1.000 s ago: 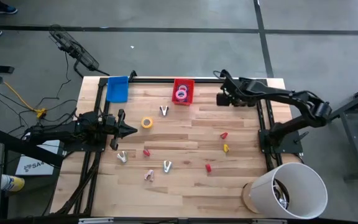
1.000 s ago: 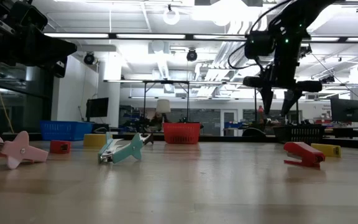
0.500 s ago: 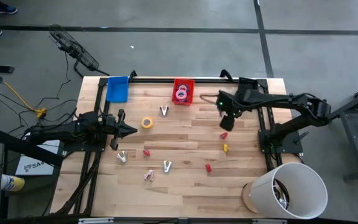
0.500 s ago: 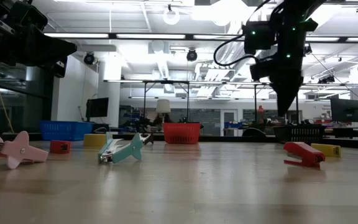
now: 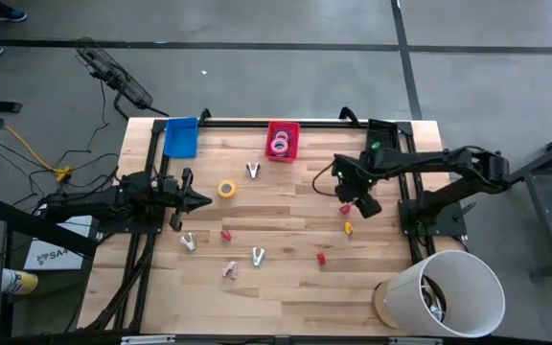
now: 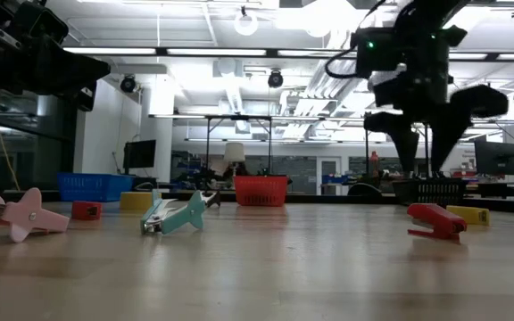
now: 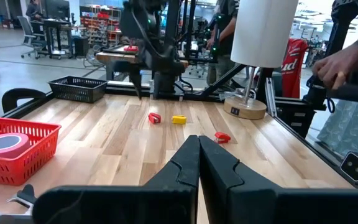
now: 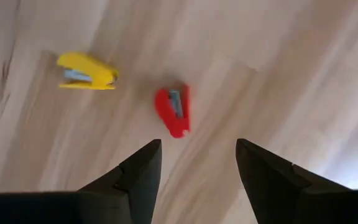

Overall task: Pick and place Stapler, Stapler remover, tape
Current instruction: Put the top red stapler into the black bin

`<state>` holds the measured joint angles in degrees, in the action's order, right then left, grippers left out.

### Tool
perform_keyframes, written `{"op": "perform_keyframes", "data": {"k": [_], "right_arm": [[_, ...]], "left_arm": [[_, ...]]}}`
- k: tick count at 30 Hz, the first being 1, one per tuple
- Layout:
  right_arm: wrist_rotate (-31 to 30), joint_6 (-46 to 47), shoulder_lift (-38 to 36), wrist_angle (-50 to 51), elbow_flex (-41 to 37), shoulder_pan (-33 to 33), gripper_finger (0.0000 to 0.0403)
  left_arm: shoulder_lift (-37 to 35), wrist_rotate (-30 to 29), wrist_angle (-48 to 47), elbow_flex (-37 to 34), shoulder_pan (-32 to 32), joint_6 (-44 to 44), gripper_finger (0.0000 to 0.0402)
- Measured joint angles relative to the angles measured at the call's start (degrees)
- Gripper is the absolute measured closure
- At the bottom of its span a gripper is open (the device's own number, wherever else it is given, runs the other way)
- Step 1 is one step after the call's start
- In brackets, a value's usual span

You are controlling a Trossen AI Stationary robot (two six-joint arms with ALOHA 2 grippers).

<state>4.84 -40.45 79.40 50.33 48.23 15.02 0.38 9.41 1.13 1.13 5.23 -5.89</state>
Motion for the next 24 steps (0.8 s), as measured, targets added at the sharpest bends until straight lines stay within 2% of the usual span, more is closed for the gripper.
{"op": "perform_keyframes", "data": {"k": [5, 11, 24], "right_arm": [[-1.8, -6.2, 0.0, -6.5, -5.0, -2.2, 0.0206], [-2.9, -9.1, 0.0, -13.9, -9.2, -2.9, 0.0207], [0.1, -11.2, 0.5, -15.1, -10.6, -3.1, 0.0208]], "left_arm": [[0.0, 0.0, 0.0, 0.0, 0.0, 0.0, 0.0401], [0.0, 0.0, 0.0, 0.0, 0.0, 0.0, 0.0401], [0.0, 0.0, 0.0, 0.0, 0.0, 0.0, 0.0401]]}}
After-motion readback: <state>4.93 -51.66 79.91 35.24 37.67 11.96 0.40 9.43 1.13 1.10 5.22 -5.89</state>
